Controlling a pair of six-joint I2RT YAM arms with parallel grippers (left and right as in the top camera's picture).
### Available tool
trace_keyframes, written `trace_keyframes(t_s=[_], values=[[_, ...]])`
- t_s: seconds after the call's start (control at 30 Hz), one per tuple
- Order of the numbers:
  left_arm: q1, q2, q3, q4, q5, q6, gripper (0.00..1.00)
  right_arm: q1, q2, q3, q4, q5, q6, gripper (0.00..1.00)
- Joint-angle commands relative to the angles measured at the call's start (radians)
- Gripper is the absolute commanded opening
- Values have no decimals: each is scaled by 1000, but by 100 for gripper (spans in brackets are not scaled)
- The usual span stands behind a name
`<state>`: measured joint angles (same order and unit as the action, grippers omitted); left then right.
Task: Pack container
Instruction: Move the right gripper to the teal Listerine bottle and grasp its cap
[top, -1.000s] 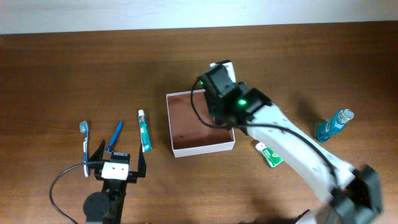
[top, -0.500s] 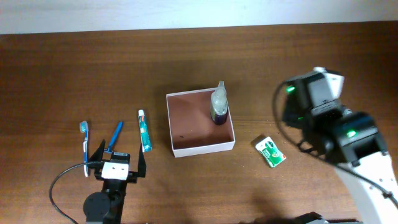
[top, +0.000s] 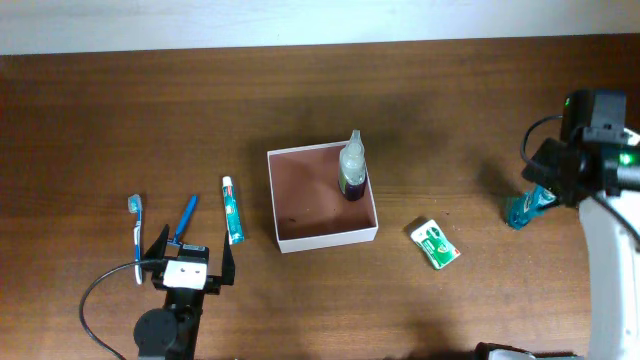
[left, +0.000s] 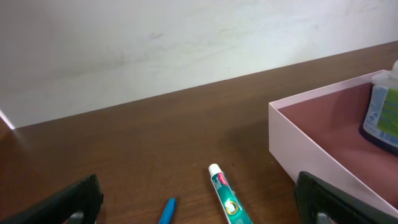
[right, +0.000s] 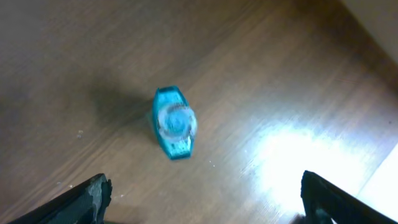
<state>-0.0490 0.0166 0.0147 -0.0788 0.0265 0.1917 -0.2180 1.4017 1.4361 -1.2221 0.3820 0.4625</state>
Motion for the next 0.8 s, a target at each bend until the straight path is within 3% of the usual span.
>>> trace_keyframes(t_s=[0.0,0.27,0.43,0.77], values=[[6,-3,-6,-1,11,16,99,-58,78,4,37,-109,-52,91],[6,-3,-6,-1,11,16,99,-155,153,4,109,-308,-193,89],[6,-3,-6,-1,11,16,99,-156,154,-2,111,-307,-204,64],[6,-3,-6,-1,11,16,99,-156,159,-38,135,-274,-204,63]])
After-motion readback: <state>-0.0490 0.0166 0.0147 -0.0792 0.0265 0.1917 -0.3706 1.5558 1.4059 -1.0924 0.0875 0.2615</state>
